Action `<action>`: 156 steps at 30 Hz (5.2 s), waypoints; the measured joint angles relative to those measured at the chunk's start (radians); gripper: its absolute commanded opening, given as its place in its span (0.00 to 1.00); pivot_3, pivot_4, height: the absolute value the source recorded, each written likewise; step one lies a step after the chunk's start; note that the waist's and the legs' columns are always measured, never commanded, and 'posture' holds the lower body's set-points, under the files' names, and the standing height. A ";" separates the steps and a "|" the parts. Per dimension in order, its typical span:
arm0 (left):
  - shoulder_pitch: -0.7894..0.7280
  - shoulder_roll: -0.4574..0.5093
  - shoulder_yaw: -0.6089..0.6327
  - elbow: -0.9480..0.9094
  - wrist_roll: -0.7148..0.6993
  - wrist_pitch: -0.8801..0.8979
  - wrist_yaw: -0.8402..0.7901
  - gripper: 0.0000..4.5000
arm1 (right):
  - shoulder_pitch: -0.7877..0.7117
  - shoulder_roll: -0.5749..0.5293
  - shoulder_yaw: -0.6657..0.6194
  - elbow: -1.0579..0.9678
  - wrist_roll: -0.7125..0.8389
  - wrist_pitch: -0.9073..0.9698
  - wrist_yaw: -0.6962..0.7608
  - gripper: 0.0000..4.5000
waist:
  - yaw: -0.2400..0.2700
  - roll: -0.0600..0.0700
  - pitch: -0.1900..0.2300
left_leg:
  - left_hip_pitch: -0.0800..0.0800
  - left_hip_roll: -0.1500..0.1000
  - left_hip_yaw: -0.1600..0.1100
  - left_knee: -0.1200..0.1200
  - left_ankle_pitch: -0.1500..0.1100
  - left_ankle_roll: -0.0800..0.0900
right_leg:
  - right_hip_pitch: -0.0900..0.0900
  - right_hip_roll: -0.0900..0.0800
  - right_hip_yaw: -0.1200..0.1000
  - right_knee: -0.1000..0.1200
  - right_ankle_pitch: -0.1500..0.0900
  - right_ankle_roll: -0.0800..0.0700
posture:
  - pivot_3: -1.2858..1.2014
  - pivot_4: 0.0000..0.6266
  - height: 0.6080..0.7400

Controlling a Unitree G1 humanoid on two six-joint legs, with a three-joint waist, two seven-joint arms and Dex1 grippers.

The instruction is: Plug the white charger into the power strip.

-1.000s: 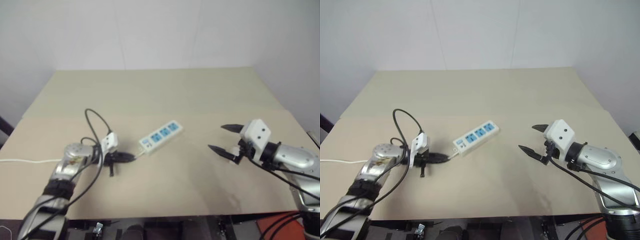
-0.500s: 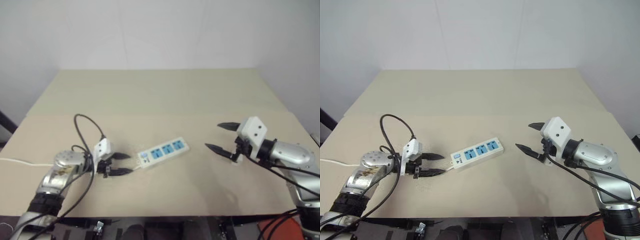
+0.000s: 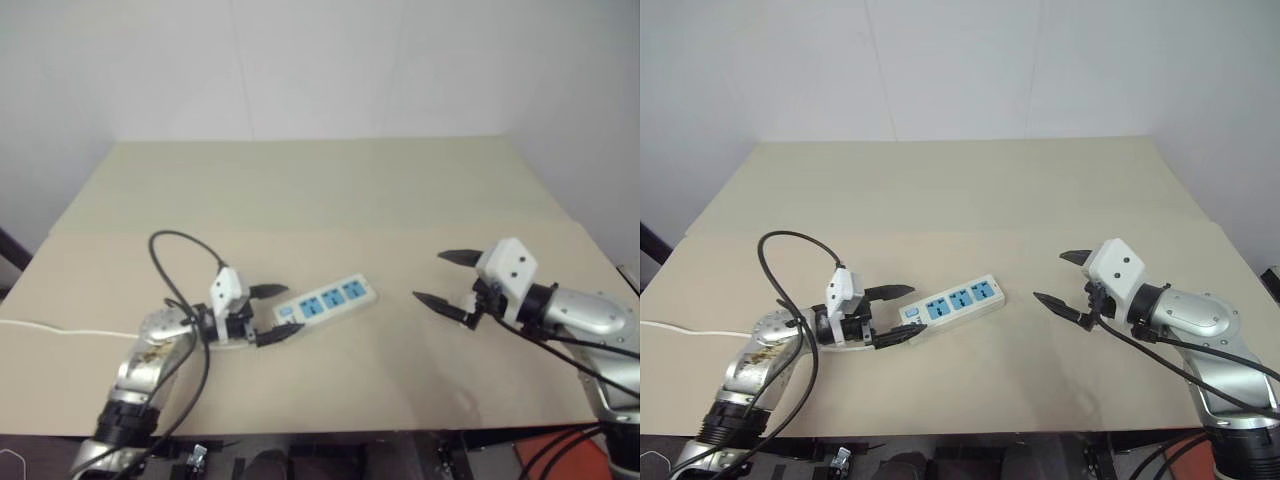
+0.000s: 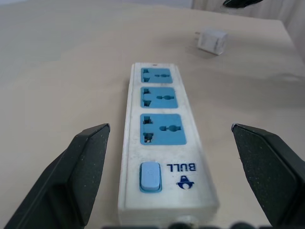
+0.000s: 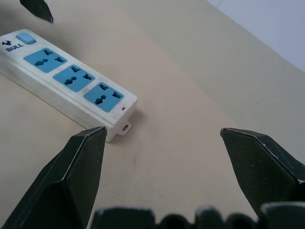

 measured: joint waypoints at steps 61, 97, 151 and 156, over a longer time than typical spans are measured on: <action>-0.306 -0.107 -0.126 0.570 0.140 -0.336 -0.313 0.74 | -0.754 -0.298 0.689 0.977 -0.464 -1.536 0.691 1.00 | 0.002 0.003 -0.002 | 0.010 -0.001 0.010 0.000 -0.001 0.002 | 0.011 -0.002 0.000 -0.003 -0.002 0.003 | 0.52 0.24 1.00; -0.229 -0.082 -0.107 0.444 0.139 -0.265 -0.253 0.74 | -1.026 -0.090 0.950 1.367 -1.302 -1.773 0.040 0.25 | -0.029 0.003 -0.003 | 0.012 -0.002 0.009 0.000 0.000 0.001 | 0.012 -0.002 0.001 -0.001 -0.002 0.003 | 0.52 0.24 1.00; -0.324 -0.113 -0.148 0.560 0.152 -0.340 -0.338 0.74 | -0.308 0.421 0.369 0.613 0.075 -0.310 0.268 0.25 | 0.001 0.003 -0.005 | -0.002 -0.003 -0.002 0.001 0.000 0.000 | -0.001 -0.002 -0.002 0.002 -0.001 0.003 | 0.52 0.24 1.00; -0.324 -0.113 -0.148 0.560 0.152 -0.340 -0.339 0.74 | -0.311 0.428 0.369 0.639 0.060 -0.333 0.281 0.25 | 0.000 0.003 -0.005 | -0.003 -0.003 -0.002 0.001 0.000 0.000 | -0.001 -0.002 -0.002 0.002 -0.001 0.003 | 0.52 0.24 1.00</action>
